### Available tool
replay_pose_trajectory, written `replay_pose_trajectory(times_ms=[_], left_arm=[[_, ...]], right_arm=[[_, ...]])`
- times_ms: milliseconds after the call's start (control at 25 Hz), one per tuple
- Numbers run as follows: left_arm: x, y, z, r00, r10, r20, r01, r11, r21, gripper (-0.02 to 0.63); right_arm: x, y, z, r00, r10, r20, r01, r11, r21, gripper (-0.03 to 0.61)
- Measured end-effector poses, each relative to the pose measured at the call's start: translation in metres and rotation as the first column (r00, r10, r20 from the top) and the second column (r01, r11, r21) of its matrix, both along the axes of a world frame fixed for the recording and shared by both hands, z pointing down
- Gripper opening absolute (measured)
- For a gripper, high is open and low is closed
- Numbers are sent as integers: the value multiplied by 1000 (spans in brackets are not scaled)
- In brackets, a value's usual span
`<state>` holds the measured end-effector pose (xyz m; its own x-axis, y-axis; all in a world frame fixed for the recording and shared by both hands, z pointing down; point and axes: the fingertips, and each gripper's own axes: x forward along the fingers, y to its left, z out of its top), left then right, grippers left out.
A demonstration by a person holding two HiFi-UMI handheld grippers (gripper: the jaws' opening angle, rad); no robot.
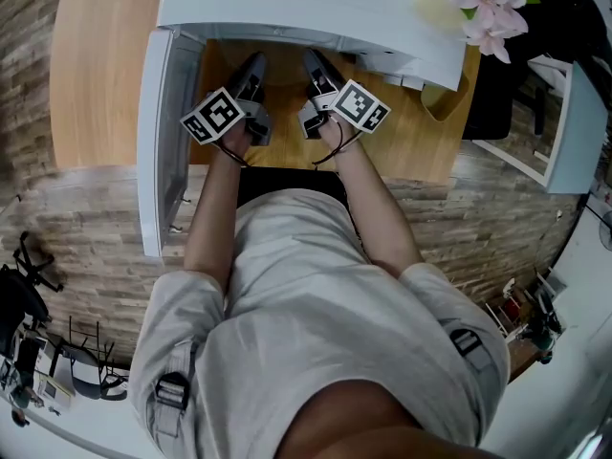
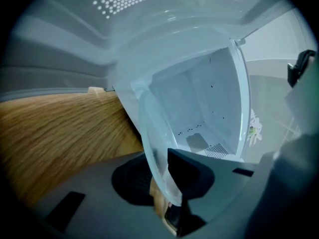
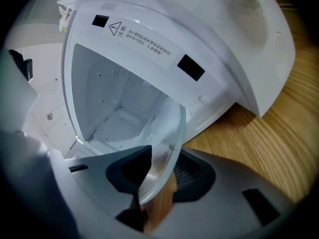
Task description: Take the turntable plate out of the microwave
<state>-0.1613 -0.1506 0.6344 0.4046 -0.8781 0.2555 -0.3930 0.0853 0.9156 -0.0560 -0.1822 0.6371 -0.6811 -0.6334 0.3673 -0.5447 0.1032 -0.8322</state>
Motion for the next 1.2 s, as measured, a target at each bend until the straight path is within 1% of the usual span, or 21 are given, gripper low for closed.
replay_pose_trajectory(times_ms=[200,360,480,680,720,800,880,920,1080,1200], left_arm=[[-3,2,0,1000,12,25,-12,1000,-2,112],[-7,-4,-6,1000,-21,-2,21,1000,17,167],[-8,-10,-9,999,-30,-15,30,999,33,200],[-9,-12,-12,999,-29,-36,31,998,50,207],[-9,-12,-12,999,-28,-37,30,998,50,205],[-8,-10,-10,999,-26,-36,28,999,41,180],[-9,-6,-5,999,-29,-28,30,999,25,116],[-9,-4,-4,999,-31,-24,31,999,22,98],[-10,-1,-4,999,-39,-11,40,999,32,97],[-10,-1,-7,999,-34,3,33,999,43,89]], right_arm=[[-2,6,-2,999,-1,37,1,1000,-5,111],[-3,10,-4,999,1,41,-1,1000,-8,106],[-3,14,-5,999,7,49,-6,1000,-15,103],[-3,21,-9,999,-17,51,17,1000,-12,97],[-3,23,-10,999,-24,49,25,1000,-11,97],[-2,26,-11,998,-31,49,32,999,-9,97],[-1,29,-11,998,-34,50,34,999,-7,97],[-1,30,-11,998,-35,50,35,999,-5,97],[-1,32,-11,998,-37,45,37,999,-1,100],[-1,31,-7,999,-45,27,45,999,-11,119]])
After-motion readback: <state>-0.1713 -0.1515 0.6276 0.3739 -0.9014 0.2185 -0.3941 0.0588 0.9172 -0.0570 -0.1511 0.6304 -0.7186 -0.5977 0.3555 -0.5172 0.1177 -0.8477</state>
